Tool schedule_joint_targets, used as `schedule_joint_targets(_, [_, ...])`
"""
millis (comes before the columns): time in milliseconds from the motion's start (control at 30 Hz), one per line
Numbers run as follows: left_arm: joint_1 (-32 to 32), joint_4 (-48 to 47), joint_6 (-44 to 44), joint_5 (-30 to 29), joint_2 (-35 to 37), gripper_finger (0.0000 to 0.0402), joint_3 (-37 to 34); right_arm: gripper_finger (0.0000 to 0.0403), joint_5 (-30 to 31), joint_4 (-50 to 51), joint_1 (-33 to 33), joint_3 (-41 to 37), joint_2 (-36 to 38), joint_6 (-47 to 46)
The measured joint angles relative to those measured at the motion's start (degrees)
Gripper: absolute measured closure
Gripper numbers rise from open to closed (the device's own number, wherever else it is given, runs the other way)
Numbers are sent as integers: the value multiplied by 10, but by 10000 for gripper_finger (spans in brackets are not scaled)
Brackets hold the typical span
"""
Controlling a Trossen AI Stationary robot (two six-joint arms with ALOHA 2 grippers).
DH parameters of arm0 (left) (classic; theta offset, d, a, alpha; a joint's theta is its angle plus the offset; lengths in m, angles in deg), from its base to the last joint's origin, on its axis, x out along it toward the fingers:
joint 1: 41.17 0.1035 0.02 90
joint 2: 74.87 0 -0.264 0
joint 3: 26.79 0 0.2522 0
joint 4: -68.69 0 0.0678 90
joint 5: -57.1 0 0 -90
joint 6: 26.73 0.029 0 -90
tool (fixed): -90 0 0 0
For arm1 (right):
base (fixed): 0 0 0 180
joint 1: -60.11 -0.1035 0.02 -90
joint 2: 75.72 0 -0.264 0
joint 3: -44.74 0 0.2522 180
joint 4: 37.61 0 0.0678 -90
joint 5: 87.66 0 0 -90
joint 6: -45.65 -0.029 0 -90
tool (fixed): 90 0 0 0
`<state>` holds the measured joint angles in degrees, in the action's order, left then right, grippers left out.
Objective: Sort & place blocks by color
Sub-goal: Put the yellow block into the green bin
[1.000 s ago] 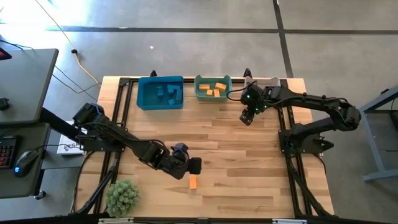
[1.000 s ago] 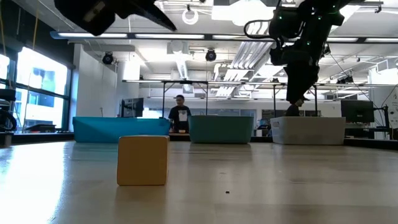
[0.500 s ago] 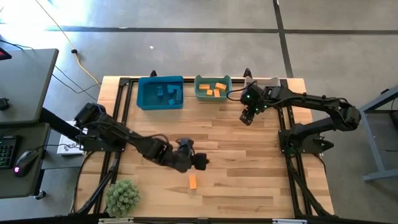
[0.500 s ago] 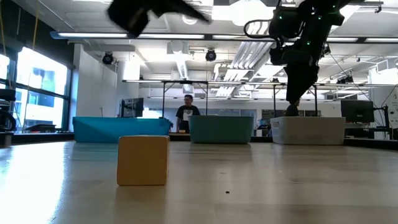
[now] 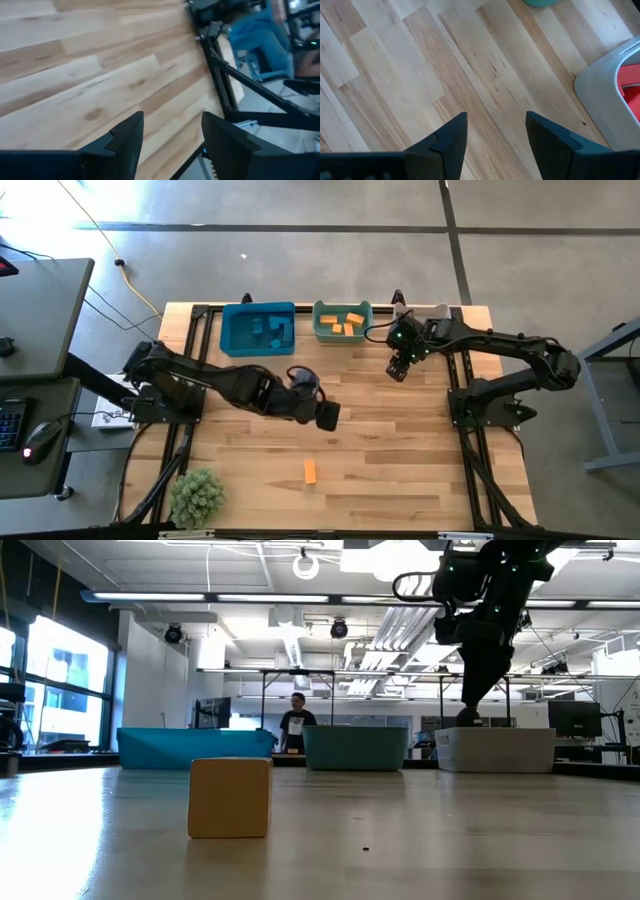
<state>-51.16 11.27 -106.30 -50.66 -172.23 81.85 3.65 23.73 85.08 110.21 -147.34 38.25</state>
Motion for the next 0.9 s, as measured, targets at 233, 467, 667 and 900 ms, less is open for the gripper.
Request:
schedule_joint_targets(233, [-6,-110,-66,-19,1,228,40,214,0,0,0,0,0,2])
schedule_joint_targets(467, [-36,-132,-117,-19,-40,252,41,214,0,0,0,0,0,2])
schedule_joint_targets(667, [-56,-132,-153,-20,-81,255,40,214,0,0,0,0,0,2])
schedule_joint_targets(900, [-77,-133,-195,-12,-120,258,40,214,0,0,0,0,0,1])
